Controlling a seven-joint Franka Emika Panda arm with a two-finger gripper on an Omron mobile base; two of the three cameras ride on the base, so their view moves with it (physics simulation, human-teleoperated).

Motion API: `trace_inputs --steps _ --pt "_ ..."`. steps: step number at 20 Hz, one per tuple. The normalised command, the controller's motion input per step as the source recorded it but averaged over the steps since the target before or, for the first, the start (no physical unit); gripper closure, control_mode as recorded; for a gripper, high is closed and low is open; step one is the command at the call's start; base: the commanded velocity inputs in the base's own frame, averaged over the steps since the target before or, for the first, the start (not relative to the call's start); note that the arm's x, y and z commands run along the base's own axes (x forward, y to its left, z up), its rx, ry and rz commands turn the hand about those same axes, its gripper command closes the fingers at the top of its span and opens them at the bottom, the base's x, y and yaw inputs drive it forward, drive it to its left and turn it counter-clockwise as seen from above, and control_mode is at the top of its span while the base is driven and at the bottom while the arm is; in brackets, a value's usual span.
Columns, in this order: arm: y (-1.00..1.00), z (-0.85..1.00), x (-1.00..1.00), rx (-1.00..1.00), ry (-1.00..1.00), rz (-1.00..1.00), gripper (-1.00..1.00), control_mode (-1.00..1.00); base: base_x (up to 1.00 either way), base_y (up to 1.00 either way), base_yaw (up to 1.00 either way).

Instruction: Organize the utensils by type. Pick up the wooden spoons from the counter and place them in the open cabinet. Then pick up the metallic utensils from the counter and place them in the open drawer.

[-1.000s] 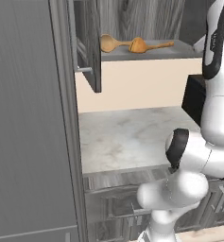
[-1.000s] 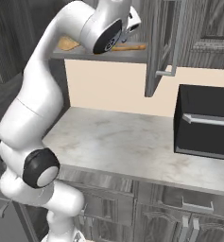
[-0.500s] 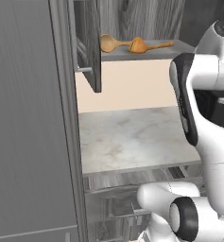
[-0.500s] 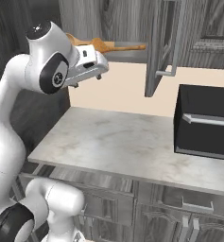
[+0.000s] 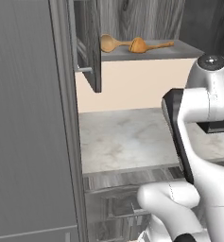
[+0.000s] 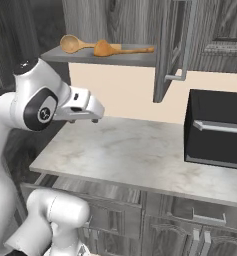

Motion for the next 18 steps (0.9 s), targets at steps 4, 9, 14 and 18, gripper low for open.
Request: trace_inputs --steps 4,9,14,18 --pt "0.03 -0.07 -0.15 0.09 0.01 -0.30 -1.00 -1.00 0.00 0.00 0.00" --pt "0.00 -0.30 -0.19 0.08 0.00 -0.13 -1.00 -1.00 0.00 0.00 0.00" --pt "0.00 -0.09 -0.01 0.07 0.00 0.00 -1.00 -1.00 0.00 0.00 0.00" --pt "0.00 0.00 -0.07 0.00 0.00 0.00 -1.00 -1.00 0.00 0.00 0.00"
